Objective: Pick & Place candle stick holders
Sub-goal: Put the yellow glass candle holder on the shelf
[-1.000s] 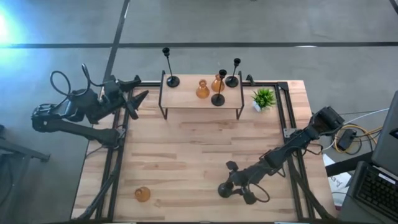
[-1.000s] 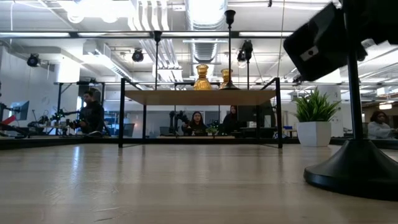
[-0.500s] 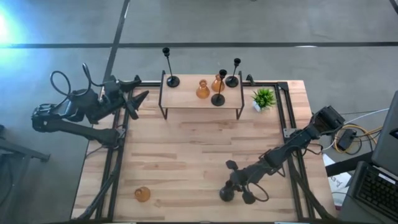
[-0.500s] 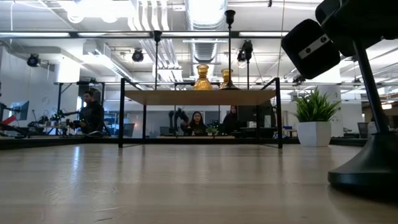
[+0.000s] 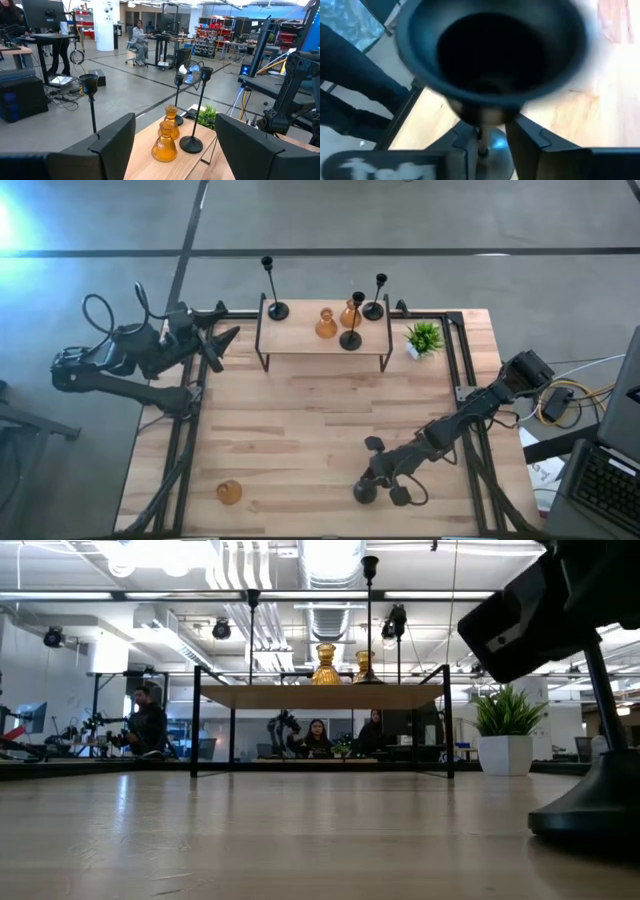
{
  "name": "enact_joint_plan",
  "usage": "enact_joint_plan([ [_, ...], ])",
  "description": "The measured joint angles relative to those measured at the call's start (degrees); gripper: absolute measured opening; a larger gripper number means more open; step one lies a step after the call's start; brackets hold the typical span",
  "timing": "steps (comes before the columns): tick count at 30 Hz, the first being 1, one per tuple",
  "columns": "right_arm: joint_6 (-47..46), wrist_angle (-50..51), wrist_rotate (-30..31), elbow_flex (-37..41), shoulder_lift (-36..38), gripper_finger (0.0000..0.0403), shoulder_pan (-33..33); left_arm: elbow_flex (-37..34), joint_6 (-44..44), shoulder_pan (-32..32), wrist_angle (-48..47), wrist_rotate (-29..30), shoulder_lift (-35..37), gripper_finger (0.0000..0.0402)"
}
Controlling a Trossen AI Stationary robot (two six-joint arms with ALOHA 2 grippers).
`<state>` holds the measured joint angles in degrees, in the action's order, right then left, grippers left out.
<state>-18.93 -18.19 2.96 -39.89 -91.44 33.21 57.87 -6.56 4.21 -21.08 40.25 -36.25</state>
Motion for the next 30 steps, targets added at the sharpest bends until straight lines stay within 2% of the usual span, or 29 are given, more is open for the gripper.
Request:
enact_joint_plan([
  [11,-1.59,1.85,0.0,-0.03,0.08,0.02,0.0,0.49,-1.62,0.0,-2.5,-0.77,-0.02,0.0277],
  [18,-3.13,6.7,-0.02,-0.06,0.09,0.0252,0.0,0.5,-4.02,0.0,-2.73,-2.22,-0.25,0.0277],
  [24,-7.29,10.51,-2.26,-0.06,0.15,0.0271,0.02,0.55,-5.8,0.0,-3.01,-4.85,-1.0,0.0277],
  [30,-10.69,16.53,-5.21,-0.08,0.33,0.0263,0.17,2.54,-8.82,0.0,-5.51,-7.79,-2.22,0.0277],
])
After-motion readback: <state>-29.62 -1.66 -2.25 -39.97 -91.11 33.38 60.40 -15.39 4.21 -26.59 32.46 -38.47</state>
